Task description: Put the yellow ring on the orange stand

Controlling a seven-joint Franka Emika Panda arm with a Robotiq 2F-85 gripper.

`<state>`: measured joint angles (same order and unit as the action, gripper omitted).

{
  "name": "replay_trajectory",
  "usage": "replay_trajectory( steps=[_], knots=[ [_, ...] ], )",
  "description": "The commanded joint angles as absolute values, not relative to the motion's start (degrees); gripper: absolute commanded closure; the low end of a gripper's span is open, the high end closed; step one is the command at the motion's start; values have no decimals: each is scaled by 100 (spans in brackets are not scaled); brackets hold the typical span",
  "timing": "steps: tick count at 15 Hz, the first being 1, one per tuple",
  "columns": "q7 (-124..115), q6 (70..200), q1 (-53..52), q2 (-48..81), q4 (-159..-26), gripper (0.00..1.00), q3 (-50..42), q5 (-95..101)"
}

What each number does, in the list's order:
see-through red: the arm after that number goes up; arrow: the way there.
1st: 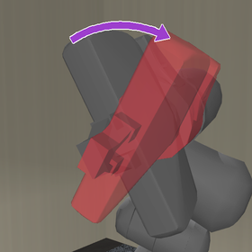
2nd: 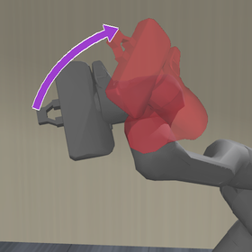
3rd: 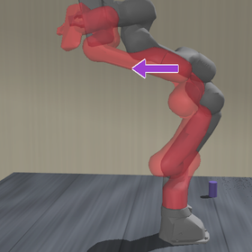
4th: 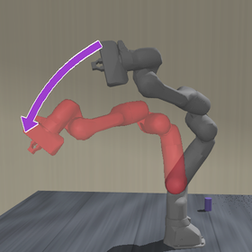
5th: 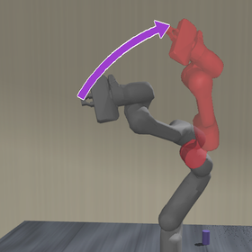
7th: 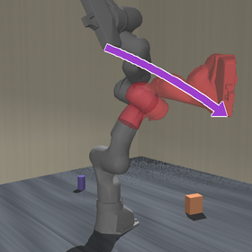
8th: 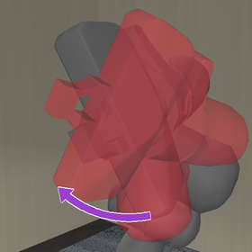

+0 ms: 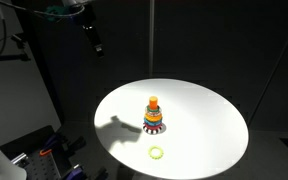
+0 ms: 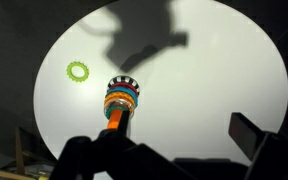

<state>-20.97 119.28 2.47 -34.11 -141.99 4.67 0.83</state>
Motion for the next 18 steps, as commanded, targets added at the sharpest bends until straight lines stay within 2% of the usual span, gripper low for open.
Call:
replay_trajectory(
  steps=[1,9,18],
  knots=[
    [-1651,11850,300,-3149,-14095,0,79,-219],
    [-858,11583,363,-2688,-13875,0,-191,-87],
    [-954,11710,382,-2734,-14015,0,-133,-119]
  ],
)
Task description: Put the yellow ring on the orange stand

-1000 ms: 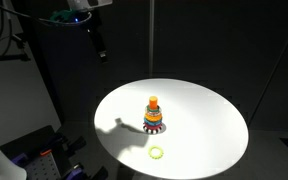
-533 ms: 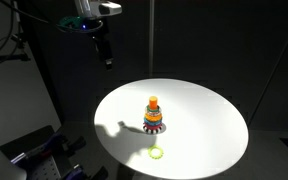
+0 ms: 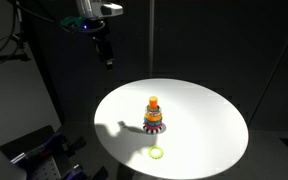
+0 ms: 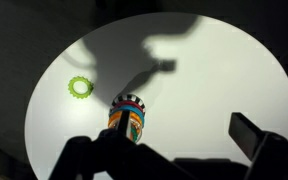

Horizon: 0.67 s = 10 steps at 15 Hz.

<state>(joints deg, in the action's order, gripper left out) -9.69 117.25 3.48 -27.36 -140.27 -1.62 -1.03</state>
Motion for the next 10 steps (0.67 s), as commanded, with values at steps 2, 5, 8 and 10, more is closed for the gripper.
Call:
replay_trajectory(
  steps=[2,5,8,10],
  knots=[
    [-953,11708,382,-2733,-14013,0,-133,-119],
    [-974,11734,452,-2612,-13982,0,-192,-103],
    [-905,11945,537,-2492,-13990,0,-284,-112],
    [-862,12107,582,-2386,-13994,0,-354,-126]
  ],
)
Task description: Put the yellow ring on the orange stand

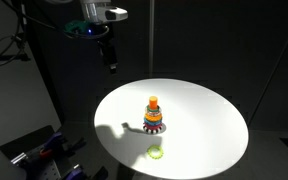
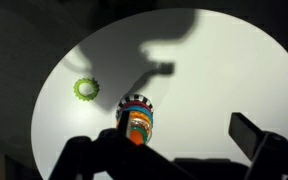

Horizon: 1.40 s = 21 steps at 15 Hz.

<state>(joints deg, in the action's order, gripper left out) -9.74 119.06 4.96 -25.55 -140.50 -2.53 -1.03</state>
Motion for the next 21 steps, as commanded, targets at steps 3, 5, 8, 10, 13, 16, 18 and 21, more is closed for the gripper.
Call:
replay_trajectory(
  steps=[3,5,8,10,13,16,18,21],
  knots=[
    [-761,12434,615,-2191,-14025,0,-470,-171],
    [-657,12620,616,-2045,-14030,0,-545,-215],
    [-450,12906,601,-1795,-14020,0,-684,-343],
    [-294,13113,609,-1611,-14008,0,-768,-435],
    [-28,13559,651,-1302,-14031,0,-889,-471],
    [387,14023,652,-969,-14033,0,-1043,-586],
    [772,14223,651,-708,-13987,0,-1150,-792],
    [1328,14432,728,-362,-13970,0,-1270,-1005]
  ],
)
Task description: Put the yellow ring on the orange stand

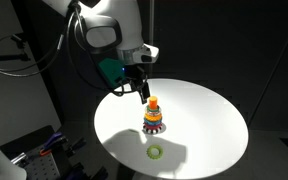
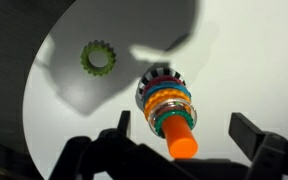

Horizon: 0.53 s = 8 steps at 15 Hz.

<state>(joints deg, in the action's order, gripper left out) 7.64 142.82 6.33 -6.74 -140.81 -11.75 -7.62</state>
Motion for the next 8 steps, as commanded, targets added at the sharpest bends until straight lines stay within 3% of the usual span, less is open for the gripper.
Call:
replay_trajectory(
  steps=[1,8],
  knots=[
    [1511,14484,765,-263,-13969,0,-1298,-1061],
    [2820,14551,1187,321,-13800,0,-1378,-1420]
  ],
)
